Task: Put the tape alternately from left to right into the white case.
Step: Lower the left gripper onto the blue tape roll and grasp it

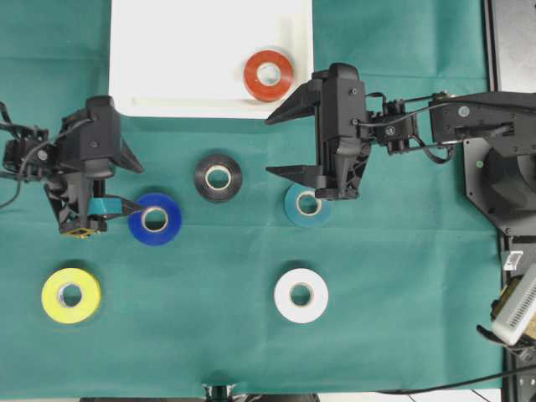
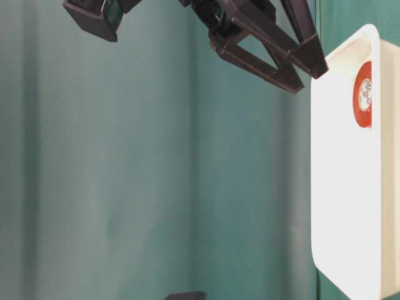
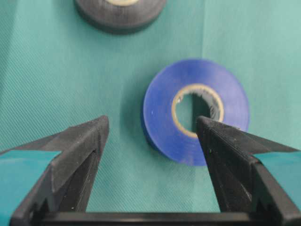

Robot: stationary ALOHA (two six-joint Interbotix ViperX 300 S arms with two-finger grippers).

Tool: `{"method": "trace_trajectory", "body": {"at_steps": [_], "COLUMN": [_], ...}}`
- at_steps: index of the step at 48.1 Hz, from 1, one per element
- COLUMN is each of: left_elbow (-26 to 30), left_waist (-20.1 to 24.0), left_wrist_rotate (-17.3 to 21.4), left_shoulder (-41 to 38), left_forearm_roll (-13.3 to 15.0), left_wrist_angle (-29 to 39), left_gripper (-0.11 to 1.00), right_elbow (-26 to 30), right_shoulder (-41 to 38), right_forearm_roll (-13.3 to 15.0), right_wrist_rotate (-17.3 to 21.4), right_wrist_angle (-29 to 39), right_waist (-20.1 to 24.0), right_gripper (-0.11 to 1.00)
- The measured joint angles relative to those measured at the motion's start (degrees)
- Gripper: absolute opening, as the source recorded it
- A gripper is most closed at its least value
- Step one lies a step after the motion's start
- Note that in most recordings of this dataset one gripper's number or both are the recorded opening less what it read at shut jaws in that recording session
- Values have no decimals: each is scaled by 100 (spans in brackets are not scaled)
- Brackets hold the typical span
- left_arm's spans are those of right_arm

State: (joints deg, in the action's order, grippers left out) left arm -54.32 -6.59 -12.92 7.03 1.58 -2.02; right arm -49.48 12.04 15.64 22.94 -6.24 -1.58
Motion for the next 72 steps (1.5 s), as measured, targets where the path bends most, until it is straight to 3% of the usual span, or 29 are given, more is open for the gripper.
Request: {"method": "trace_trajectory", "body": {"at_steps": [10,39,57,62,69,72], "left_elbow": [167,615,650,659,686,694], "left_waist": [-79,-255,-255,-255,-237,-246], "left_wrist_rotate": [-193,-211,-202,-202,-185,-176], "left_shoulder": [-316,-1125,-1204,-1204,-1204,-1204], "left_forearm_roll": [0,0,0,9,0,0], "left_wrist_angle": [18,26,35,123,246,281], "left_gripper": [79,79,76,67,30,28], "right_elbow": [0,-35,-88,-88,-79,-79], "right_shoulder": [0,-53,-53,-53,-53,-53], "right_forearm_roll": [9,9,0,9,0,0], "right_wrist_rotate": [0,0,9,9,9,9], "right_wrist_angle": [0,0,0,0,0,0], "right_waist": [-9,0,0,0,-9,0], "right_gripper": [81,81,81,81,81,81]}}
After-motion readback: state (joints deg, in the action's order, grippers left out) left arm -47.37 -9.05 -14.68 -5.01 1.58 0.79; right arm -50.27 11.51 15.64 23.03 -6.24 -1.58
